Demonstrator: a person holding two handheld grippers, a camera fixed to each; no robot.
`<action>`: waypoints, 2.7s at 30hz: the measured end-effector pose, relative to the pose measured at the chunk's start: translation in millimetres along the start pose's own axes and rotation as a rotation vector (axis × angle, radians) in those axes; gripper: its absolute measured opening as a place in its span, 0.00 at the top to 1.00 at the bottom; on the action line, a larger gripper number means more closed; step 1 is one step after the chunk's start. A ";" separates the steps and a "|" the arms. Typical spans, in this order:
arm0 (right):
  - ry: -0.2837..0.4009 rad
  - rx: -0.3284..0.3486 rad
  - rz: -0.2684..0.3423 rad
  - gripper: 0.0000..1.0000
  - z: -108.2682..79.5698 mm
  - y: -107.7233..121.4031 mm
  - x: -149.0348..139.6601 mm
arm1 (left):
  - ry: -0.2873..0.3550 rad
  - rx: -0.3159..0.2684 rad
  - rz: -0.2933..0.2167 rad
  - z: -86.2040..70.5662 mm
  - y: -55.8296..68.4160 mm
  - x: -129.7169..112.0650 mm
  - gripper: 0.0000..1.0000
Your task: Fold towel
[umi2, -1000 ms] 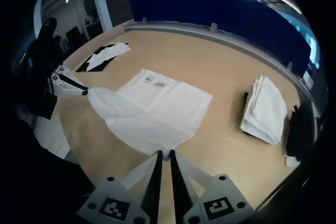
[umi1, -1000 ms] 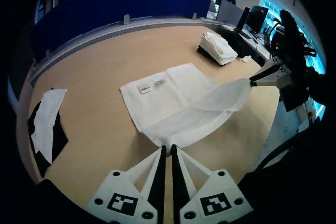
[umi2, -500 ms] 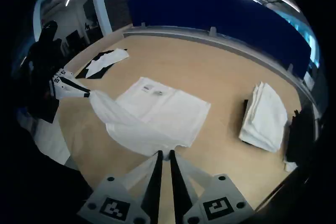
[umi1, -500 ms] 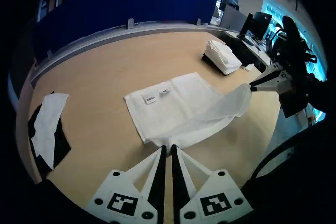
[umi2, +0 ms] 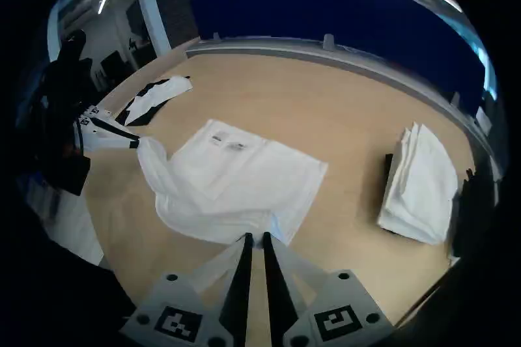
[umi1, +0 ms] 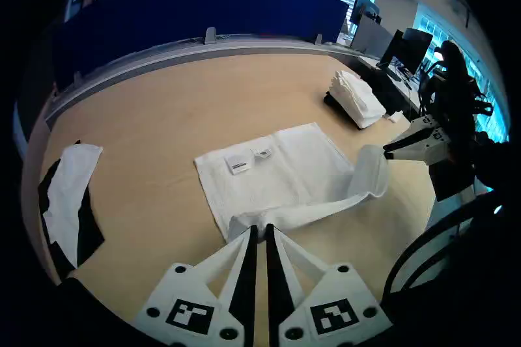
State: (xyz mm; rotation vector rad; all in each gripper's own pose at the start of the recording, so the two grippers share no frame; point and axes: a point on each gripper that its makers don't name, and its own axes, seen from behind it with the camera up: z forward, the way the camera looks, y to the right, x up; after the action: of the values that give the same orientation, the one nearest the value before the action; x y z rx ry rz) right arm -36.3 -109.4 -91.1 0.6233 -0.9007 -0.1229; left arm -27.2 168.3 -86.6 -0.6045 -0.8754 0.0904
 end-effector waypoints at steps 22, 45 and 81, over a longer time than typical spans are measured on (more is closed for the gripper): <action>-0.013 -0.012 -0.007 0.87 22.0 25.2 29.3 | -0.026 0.032 -0.028 28.5 -28.9 20.9 0.91; -0.081 -0.067 0.105 0.87 76.8 71.2 36.5 | -0.112 0.069 -0.045 88.1 -66.5 18.1 0.91; -0.002 -0.195 0.148 0.06 91.2 100.3 47.7 | -0.119 0.163 -0.089 101.8 -100.9 28.0 0.06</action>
State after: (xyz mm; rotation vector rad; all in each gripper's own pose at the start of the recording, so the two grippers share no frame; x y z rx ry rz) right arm -91.5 -85.7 39.5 0.3741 -0.9215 -0.0770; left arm -101.5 140.1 36.0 -0.4104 -0.9980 0.1173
